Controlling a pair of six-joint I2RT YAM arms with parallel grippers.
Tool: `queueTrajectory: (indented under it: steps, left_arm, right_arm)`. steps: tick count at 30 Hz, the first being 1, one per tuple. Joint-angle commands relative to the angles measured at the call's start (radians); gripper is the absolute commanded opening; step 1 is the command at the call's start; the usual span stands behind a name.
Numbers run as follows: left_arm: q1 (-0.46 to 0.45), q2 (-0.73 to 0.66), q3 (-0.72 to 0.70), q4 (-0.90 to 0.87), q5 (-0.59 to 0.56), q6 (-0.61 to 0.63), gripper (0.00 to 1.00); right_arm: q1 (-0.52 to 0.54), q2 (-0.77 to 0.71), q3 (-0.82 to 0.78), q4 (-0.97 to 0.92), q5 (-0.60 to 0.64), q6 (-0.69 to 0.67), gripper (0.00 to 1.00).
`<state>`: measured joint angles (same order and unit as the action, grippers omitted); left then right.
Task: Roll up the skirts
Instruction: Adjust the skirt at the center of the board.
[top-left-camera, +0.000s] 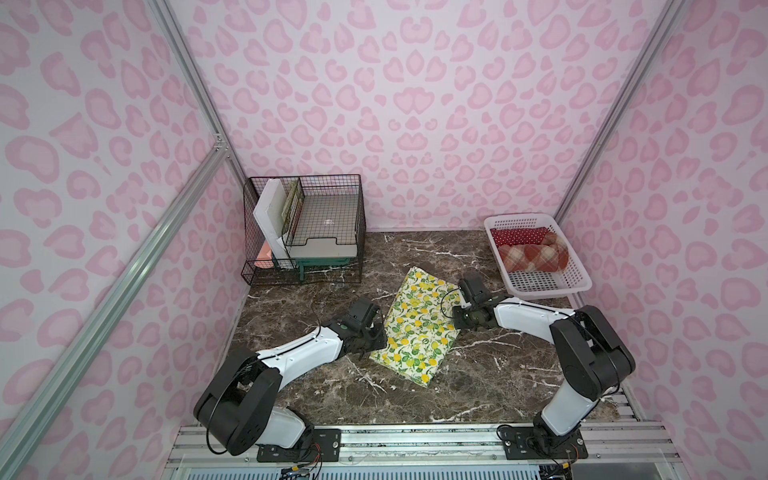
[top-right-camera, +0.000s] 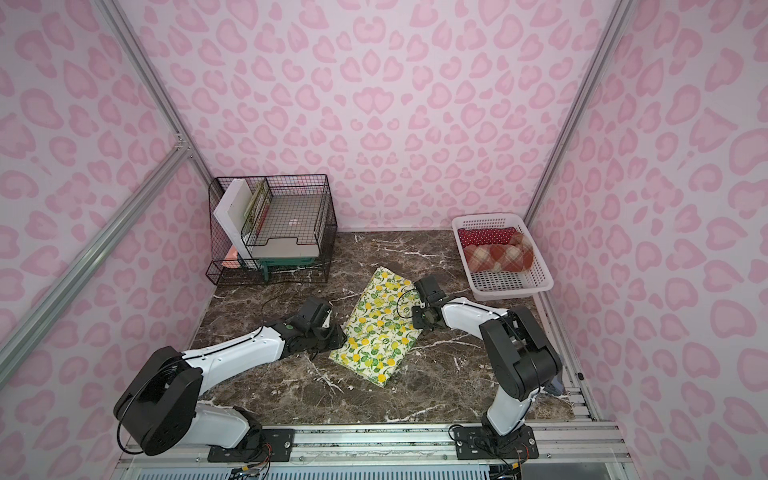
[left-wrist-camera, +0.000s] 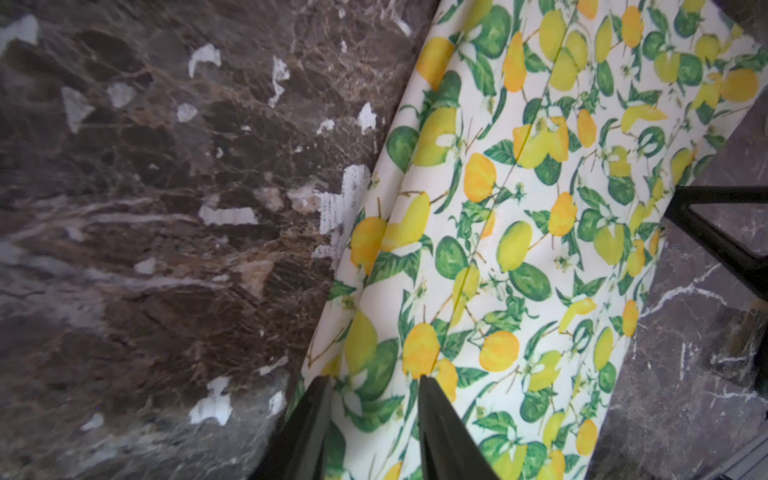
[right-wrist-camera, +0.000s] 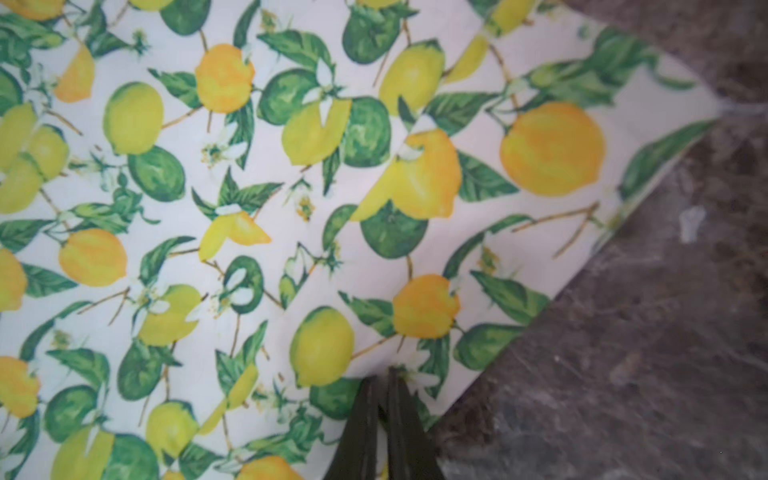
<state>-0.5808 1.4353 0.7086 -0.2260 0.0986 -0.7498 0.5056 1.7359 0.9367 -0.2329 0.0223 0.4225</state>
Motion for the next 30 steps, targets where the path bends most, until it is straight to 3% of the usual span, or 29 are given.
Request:
queueTrajectory:
  steps: [1,13,18,26,30]
  left_arm:
    - [0.003,0.006,-0.001,-0.023,-0.013,0.027,0.38]
    - [-0.004,-0.042,-0.081,-0.042,0.042,-0.017,0.37]
    - [-0.004,-0.080,-0.150,0.053,0.069,-0.038,0.38]
    - [0.004,-0.282,-0.099,-0.093,-0.048,-0.022,0.38]
    - [0.004,-0.294,-0.085,-0.012,0.102,-0.014,0.46]
  right_arm:
    - [-0.013,0.034,0.015,-0.011,0.021,-0.024,0.10]
    - [-0.042,0.180,0.177,0.015,-0.024,-0.064,0.10]
    - [-0.037,0.198,0.204,0.006,-0.028,-0.069,0.10]
    - [-0.037,0.191,0.205,-0.003,-0.025,-0.076,0.10]
    - [-0.031,0.190,0.210,-0.001,-0.031,-0.074,0.10]
